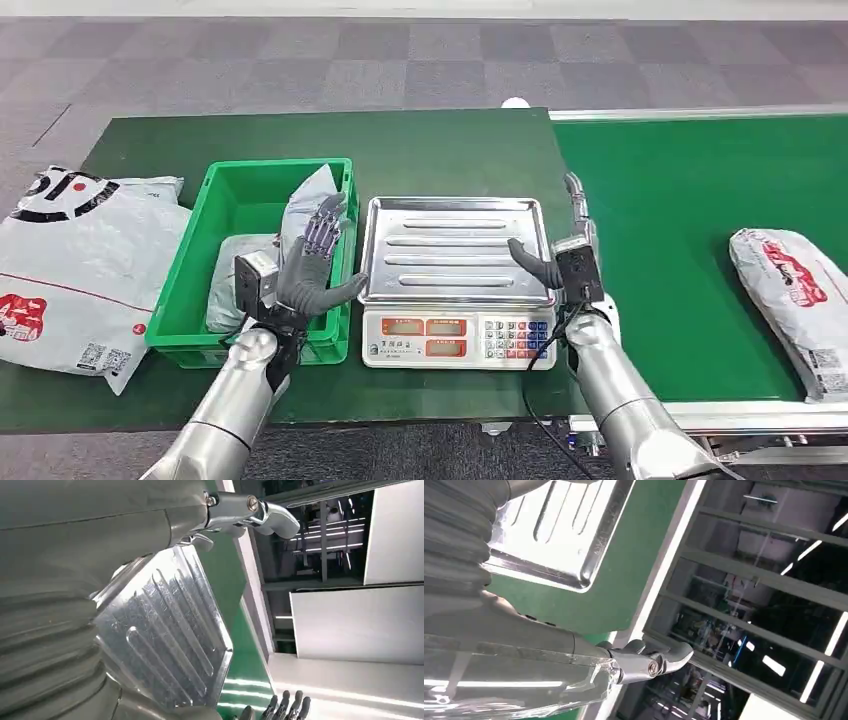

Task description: Moved the parcel from conveyor to table for the left to box.

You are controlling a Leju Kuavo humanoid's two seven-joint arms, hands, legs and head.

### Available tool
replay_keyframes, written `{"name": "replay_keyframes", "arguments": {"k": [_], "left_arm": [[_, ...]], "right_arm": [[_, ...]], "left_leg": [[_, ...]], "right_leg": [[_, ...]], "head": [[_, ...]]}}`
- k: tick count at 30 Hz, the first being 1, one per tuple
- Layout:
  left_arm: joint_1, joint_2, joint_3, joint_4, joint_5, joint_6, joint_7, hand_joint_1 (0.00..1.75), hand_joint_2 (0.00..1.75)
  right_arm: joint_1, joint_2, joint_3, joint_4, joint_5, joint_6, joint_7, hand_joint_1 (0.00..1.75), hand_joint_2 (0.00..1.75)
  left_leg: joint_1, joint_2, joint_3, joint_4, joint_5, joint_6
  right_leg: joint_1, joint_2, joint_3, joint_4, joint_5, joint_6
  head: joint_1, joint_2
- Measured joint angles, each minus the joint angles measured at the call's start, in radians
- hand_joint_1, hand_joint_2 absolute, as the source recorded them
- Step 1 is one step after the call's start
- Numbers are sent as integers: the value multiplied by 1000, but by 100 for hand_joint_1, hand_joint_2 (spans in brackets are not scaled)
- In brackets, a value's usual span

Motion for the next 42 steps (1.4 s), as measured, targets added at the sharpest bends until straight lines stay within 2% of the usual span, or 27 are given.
{"name": "replay_keyframes", "arguments": {"k": [1, 3, 4, 6, 7, 9, 12, 26, 34, 40, 42], "left_arm": [[0, 0, 0, 0, 1, 2, 0, 0, 175], [2, 0, 2, -1, 3, 11, 0, 0, 175], [6, 3, 5, -3, 5, 13, 0, 0, 175], [26, 7, 16, -16, 7, 11, -1, 0, 175], [36, 14, 20, -24, 7, 8, 0, 0, 175], [38, 23, 29, -35, 8, 5, -1, 0, 175], [43, 24, 32, -40, 7, 3, -1, 0, 175], [50, 23, 34, -48, 7, 3, 0, 0, 175], [51, 16, 35, -48, -2, -2, 0, 0, 175], [51, 11, 35, -48, -3, -8, 0, 0, 175], [51, 11, 35, -48, -4, -9, 0, 0, 175]], "right_arm": [[-2, -1, -1, 4, -21, -7, 0, 0, 175], [11, -26, -39, -13, -94, -107, 0, 0, 175], [22, -54, -78, -23, -122, -139, -1, 0, 175], [47, -128, -204, -34, -164, -118, 1, 0, 175], [64, -154, -271, -47, -171, -103, 0, 0, 175], [87, -187, -369, -68, -174, -90, 0, 0, 175], [110, -203, -431, -84, -165, -93, 0, 0, 175], [122, -206, -499, -104, -150, -106, 0, 0, 175], [128, -200, -527, -128, -12, -144, 0, 0, 175], [130, -193, -529, -134, 110, -240, 0, 0, 175], [123, -196, -529, -119, 181, -285, 54, 0, 175]], "left_leg": [[0, 0, 0, 0, 0, 0], [0, -1, 1, 1, 0, 0], [-1, -5, 1, 1, 0, 1], [-1, -16, 0, 1, 0, 2], [-1, -17, 0, 1, 0, 2], [-3, -13, 1, 1, -2, 4], [-3, -5, 3, 1, -4, 5], [-2, -3, 3, 1, -2, 4], [-2, -3, 3, 1, -2, 4], [-2, -3, 3, 1, -2, 4], [-2, -3, 2, 1, -2, 4]], "right_leg": [[0, 0, 0, 0, 0, 0], [0, -2, 0, -1, 0, 0], [-1, -7, 1, -1, -1, 2], [-1, -16, 6, -1, -3, 4], [-1, -17, 8, -1, -3, 4], [-3, -14, 8, -2, -3, 4], [-3, -8, 6, -2, -3, 4], [-2, -6, 5, -2, -2, 4], [-2, -6, 5, -2, -2, 4], [-2, -6, 5, -2, -2, 4], [-2, -6, 5, -2, -2, 4]], "head": [[0, 0], [0, 0], [0, 0], [1, 0], [1, 0], [1, 0], [0, 0], [0, 0], [0, 0], [0, 0], [0, 0]]}}
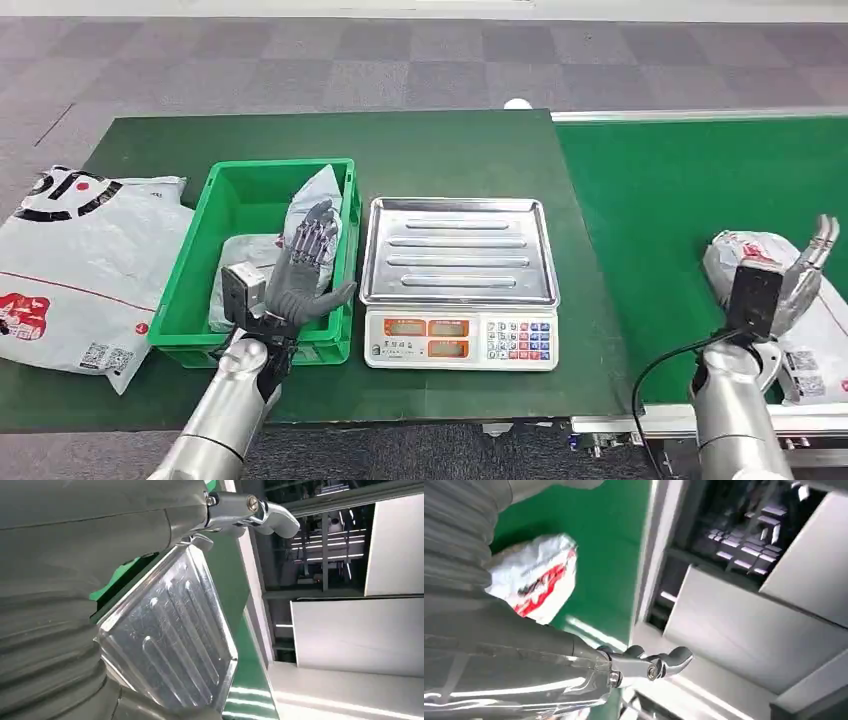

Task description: Moved the parcel from conveyor to table for the left to box.

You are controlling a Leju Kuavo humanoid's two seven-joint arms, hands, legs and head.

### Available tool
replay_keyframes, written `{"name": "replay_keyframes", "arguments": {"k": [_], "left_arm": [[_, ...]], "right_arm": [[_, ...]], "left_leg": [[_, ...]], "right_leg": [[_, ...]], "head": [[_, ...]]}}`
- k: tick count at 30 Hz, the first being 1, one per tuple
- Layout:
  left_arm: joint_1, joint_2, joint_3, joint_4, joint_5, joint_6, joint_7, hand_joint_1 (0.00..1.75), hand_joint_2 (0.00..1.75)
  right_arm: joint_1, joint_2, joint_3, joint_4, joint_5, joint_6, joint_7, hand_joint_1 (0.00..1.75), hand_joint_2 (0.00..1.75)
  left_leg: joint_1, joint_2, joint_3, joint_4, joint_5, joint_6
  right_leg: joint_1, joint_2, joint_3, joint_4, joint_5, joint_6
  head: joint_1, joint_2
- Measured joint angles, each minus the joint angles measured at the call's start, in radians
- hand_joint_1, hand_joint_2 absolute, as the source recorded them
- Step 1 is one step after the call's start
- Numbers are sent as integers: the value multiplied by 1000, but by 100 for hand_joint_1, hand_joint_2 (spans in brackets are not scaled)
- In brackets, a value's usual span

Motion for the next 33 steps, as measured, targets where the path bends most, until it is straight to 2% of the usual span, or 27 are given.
{"name": "replay_keyframes", "arguments": {"k": [2, 3, 4, 5, 6, 9, 15, 33], "left_arm": [[4, 0, 1, -3, -2, -5, 0, 0, 175], [8, 0, 2, -5, -2, -7, 0, 0, 175], [13, 1, 3, -7, -3, -9, 0, 0, 175], [16, 2, 5, -10, -5, -9, 0, 0, 175], [17, 2, 9, -12, -6, -10, 0, 0, 175], [17, 3, 10, -11, -10, -13, 0, 0, 175], [17, 3, 11, -11, -13, -16, 0, 0, 175], [12, 3, 11, -2, -16, -19, 0, 0, 175]], "right_arm": [[-44, -31, 0, 122, 241, -54, 217, 0, 175], [-58, -48, 0, 179, 392, -55, 391, 0, 175], [-66, -60, 0, 215, 487, -55, 523, 0, 175], [-76, -67, 0, 248, 532, -54, 608, 0, 175], [-88, -71, 0, 285, 545, -50, 645, 0, 175], [-115, -79, 6, 356, 570, -32, 627, 0, 175], [-151, -90, 16, 442, 620, 11, 670, 0, 175], [-165, -96, 34, 502, 683, 93, 755, 0, 175]], "left_leg": [[0, 0, 0, 0, 0, 0], [0, -1, 0, 0, 0, 1], [0, -2, -1, 0, 0, 1], [-1, -3, -1, 0, 0, 1], [-1, -3, -1, 0, 0, 1], [-1, -2, 0, 0, 0, 1], [0, -2, 0, 0, 1, 1], [0, -2, 0, 0, 1, 1]], "right_leg": [[0, 0, 0, 0, 0, 0], [0, -1, 1, 0, 0, 0], [0, -2, 1, 0, 0, 1], [-1, -3, 1, 0, 0, 1], [-1, -3, 1, 0, 0, 1], [-1, -2, 1, 0, 0, 1], [0, -3, 1, 0, 0, 1], [0, -3, 1, 0, 1, 1]], "head": [[0, 0], [0, 0], [0, 0], [0, 0], [0, 0], [0, 0], [0, 0], [0, 0]]}}
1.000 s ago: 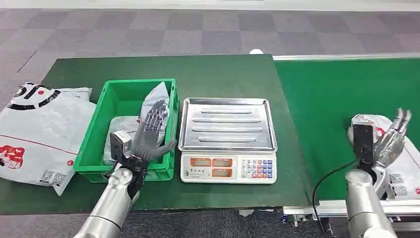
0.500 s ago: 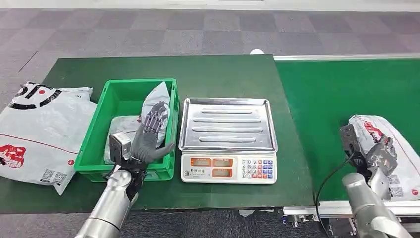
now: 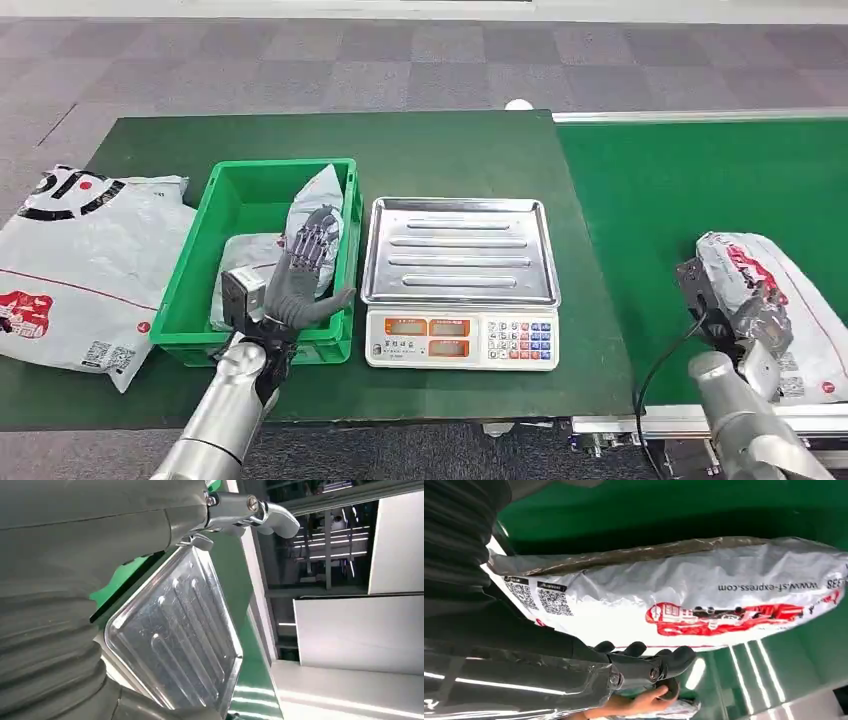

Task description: Moved the parcel from conveyor to table for the left to box.

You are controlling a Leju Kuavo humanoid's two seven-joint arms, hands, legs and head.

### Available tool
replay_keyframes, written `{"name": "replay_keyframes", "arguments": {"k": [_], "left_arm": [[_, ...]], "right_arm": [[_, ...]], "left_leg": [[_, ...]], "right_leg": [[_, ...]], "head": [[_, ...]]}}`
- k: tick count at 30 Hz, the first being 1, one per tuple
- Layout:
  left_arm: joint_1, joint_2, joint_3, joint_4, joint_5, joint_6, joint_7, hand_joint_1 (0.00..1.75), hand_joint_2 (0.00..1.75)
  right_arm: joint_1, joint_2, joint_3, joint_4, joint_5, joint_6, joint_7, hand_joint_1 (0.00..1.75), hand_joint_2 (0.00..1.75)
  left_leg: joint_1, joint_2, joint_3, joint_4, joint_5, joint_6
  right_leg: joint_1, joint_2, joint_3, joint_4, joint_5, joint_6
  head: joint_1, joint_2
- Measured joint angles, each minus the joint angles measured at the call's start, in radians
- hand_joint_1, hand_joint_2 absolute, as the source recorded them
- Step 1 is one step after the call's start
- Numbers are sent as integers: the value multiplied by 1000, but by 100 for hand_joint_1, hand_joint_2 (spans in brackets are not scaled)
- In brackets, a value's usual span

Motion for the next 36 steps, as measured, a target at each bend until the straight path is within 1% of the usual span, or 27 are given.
{"name": "replay_keyframes", "arguments": {"k": [4, 13, 20, 26, 36], "left_arm": [[-4, 0, 0, 5, 0, 0, 0, 0, 175], [-4, 0, 0, 5, 0, 0, 0, 0, 175], [-3, 0, 2, 5, 0, 0, 0, 0, 175], [-3, 0, 3, 5, -1, 0, 0, 0, 175], [-3, -1, 5, 5, -5, -1, 0, 0, 175]], "right_arm": [[-1, 0, 0, 0, 7, 19, 10, 0, 175], [-1, 1, 0, 0, 13, 19, 3, 0, 175], [-1, 4, 0, 0, 11, 20, -25, 0, 175], [-1, 5, 0, 0, 10, 21, -26, 0, 175], [-1, 7, 0, 0, -21, 55, -62, 0, 175]], "left_leg": [[0, 0, 0, 0, 0, 0], [0, 0, 0, 0, 0, 0], [0, 0, 0, 0, 0, 0], [0, 0, 0, 0, 0, 0], [0, 0, 0, 0, 0, 0]], "right_leg": [[0, 0, 0, 0, 0, 0], [0, 0, 0, 0, 0, 0], [0, 0, 0, 0, 0, 0], [0, 0, 0, 0, 0, 0], [0, 0, 0, 0, 0, 0]], "head": [[0, 0], [0, 0], [0, 0], [0, 0], [0, 0]]}}
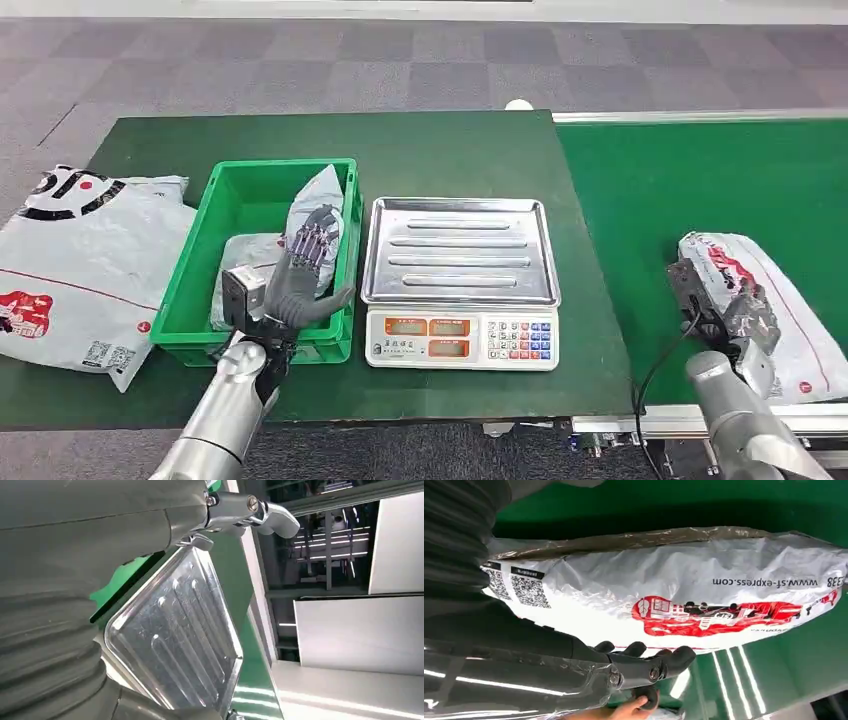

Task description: Moved the parcel from conveyor to table for the left to box.

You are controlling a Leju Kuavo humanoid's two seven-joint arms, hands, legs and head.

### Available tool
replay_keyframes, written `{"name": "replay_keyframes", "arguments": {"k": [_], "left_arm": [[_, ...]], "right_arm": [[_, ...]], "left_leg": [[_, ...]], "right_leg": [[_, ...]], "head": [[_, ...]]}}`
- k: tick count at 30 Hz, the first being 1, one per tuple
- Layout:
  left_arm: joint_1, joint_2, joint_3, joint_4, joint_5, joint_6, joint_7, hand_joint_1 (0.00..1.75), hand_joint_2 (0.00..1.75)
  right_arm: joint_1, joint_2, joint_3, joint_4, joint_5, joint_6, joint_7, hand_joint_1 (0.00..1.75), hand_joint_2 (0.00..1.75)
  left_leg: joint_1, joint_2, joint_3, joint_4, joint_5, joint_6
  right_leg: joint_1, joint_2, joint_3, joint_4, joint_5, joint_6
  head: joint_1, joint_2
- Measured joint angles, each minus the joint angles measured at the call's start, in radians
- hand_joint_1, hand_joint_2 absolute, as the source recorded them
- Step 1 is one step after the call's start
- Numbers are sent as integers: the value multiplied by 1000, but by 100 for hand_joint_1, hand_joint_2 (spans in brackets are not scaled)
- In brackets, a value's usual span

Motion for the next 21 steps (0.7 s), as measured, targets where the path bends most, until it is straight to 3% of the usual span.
{"name": "replay_keyframes", "arguments": {"k": [21], "left_arm": [[0, 0, 0, 0, 0, -1, 0, 0, 175]], "right_arm": [[-2, 5, 0, 0, -5, 51, -1, 0, 175]], "left_leg": [[0, 0, 0, 0, 0, 0]], "right_leg": [[0, 0, 0, 0, 0, 0]], "head": [[0, 0]]}}
